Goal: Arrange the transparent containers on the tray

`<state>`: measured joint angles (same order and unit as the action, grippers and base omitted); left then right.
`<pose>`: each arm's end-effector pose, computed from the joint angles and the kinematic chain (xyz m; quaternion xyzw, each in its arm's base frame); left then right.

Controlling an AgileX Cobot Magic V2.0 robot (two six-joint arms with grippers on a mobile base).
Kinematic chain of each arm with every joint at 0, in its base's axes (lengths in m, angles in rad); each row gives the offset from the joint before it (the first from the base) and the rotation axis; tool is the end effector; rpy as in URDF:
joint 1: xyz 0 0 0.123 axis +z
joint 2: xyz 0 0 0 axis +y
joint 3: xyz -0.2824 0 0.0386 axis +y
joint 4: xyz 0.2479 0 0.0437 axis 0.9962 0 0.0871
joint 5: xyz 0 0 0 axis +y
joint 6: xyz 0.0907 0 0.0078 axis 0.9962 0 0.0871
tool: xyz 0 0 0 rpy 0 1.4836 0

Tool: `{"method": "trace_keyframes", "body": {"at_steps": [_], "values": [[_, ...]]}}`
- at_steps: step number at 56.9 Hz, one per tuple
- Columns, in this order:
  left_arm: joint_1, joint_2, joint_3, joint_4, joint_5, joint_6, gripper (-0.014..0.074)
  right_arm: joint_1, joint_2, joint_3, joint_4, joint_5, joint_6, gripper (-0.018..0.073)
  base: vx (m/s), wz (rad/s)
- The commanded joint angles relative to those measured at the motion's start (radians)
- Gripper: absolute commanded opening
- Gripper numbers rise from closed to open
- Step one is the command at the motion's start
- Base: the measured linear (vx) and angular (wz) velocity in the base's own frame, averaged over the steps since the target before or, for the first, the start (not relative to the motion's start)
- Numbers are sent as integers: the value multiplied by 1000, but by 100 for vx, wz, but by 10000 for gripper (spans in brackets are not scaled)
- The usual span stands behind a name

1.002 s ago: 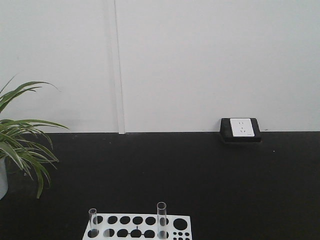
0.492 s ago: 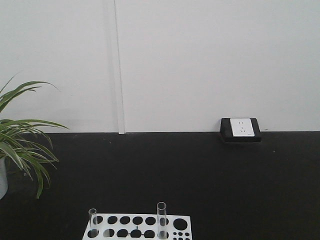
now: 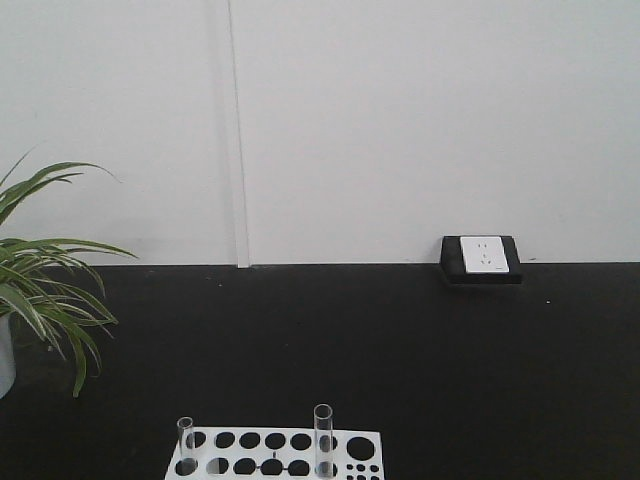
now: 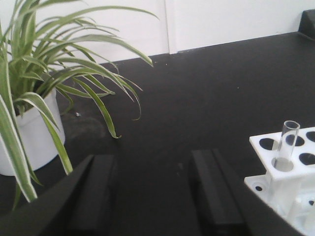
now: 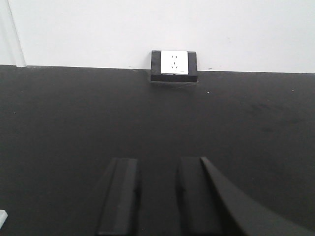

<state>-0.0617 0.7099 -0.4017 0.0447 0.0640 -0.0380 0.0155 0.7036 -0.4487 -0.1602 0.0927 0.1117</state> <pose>0.1475 -0.0088 0.2771 0.0265 0.7999 -0.0154 0.5993 0.1485 0.0009 0.2915 -0.0206 0.7923 -0.0157 0.6096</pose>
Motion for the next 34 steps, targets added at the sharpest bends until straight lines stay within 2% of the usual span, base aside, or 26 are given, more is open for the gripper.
{"method": "trace_keyframes", "body": {"at_steps": [1,9,24,34], "values": [[1,43,-31,-2,-118,-30,503,-4,-1,-39,-1,-93,-6,379,0,0],[-48,129,-31,-1,-197,-30,487,-4,-1,-39,-1,-93,-6,401,0,0],[-226,341,-31,-1,-341,-53,475,-4,-1,-39,-1,-93,-6,401,0,0],[-287,501,-31,-1,-515,-74,475,-4,-1,-39,-1,-93,-6,401,0,0]]}}
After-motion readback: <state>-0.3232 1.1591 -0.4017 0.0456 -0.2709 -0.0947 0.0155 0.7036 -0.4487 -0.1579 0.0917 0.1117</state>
